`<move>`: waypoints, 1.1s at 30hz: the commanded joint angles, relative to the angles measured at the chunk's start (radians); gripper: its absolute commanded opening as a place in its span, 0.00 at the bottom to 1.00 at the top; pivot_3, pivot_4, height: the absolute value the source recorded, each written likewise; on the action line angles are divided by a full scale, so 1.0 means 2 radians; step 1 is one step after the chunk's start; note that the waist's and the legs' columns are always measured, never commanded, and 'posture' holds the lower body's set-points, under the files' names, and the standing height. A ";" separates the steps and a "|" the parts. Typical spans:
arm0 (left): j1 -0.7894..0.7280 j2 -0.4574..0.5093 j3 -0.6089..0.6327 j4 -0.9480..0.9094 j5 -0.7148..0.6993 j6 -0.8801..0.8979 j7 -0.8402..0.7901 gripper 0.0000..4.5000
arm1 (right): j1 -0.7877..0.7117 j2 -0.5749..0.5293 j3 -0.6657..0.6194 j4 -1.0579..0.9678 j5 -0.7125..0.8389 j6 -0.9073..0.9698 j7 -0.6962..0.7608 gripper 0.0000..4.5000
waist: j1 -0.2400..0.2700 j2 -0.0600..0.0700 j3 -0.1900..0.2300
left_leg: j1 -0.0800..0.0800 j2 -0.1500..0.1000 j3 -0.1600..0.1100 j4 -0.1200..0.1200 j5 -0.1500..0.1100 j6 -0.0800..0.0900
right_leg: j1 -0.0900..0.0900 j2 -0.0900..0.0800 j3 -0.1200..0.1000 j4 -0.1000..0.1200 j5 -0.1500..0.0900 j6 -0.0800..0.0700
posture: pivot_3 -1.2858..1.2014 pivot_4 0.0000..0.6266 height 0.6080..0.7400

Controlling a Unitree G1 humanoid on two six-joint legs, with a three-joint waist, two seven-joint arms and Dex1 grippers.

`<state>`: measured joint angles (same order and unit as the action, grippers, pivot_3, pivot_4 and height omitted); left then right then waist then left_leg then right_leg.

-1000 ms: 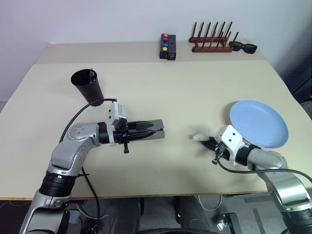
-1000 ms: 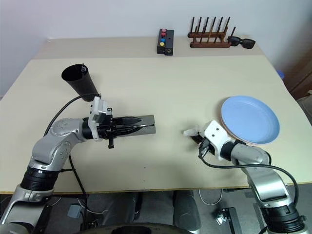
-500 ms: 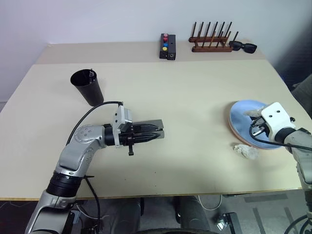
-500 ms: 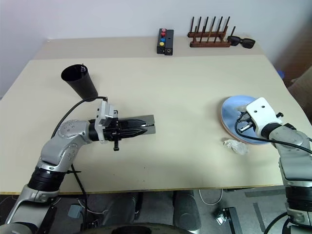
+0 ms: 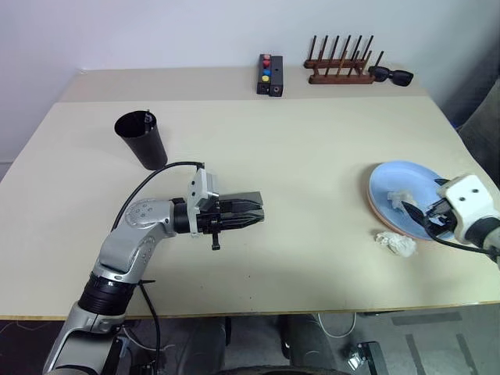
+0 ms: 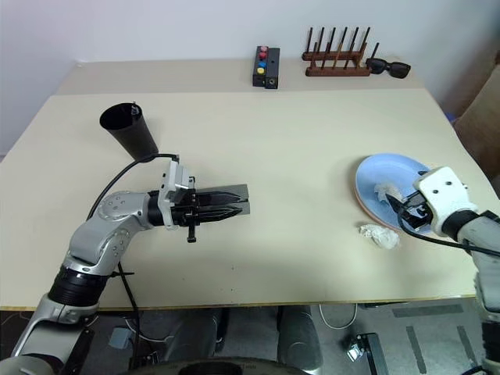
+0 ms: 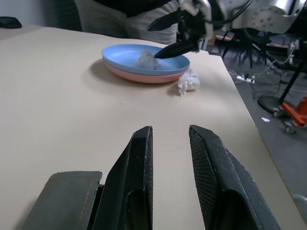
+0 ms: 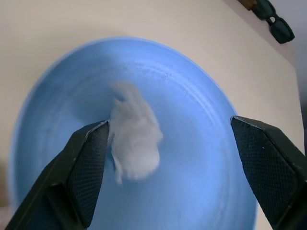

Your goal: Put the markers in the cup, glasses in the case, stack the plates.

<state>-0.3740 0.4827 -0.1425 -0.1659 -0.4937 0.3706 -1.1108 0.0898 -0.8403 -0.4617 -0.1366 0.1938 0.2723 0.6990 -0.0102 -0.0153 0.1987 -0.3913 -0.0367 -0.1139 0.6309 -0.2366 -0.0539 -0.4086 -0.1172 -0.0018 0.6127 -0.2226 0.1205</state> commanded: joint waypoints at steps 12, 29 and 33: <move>-0.025 -0.006 -0.009 -0.001 0.001 -0.004 -0.020 0.26 | 0.144 0.013 -0.028 -0.120 0.083 0.052 0.090 0.91 | 0.001 0.000 0.000 | 0.000 0.000 0.000 0.000 0.000 0.000 | 0.000 0.000 0.000 0.000 -0.001 0.002 | 0.52 0.24 0.99; -0.031 -0.015 -0.016 -0.006 -0.002 0.007 -0.009 0.26 | 0.156 0.032 0.014 -0.077 0.039 -0.001 0.078 0.91 | 0.000 0.000 0.000 | 0.000 0.000 0.000 0.000 0.000 0.000 | 0.000 0.000 0.000 0.000 -0.001 0.002 | 0.52 0.24 0.99; -0.029 -0.014 -0.014 -0.010 -0.003 0.010 -0.006 0.26 | 0.145 0.032 0.022 -0.078 0.037 0.006 0.068 0.63 | 0.001 0.000 0.000 | 0.000 0.000 0.000 0.000 0.000 0.000 | 0.000 0.000 0.000 0.000 -0.001 0.002 | 0.52 0.24 0.99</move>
<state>-0.4266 0.4528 -0.1787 -0.1506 -0.4911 0.3880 -1.1258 0.3789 -0.7778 -0.4072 -0.2796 0.2694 0.2876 0.8425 -0.0076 -0.0154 0.1987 -0.3912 -0.0365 -0.1135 0.6311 -0.2369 -0.0539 -0.4083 -0.1175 -0.0019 0.6121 -0.2253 0.1241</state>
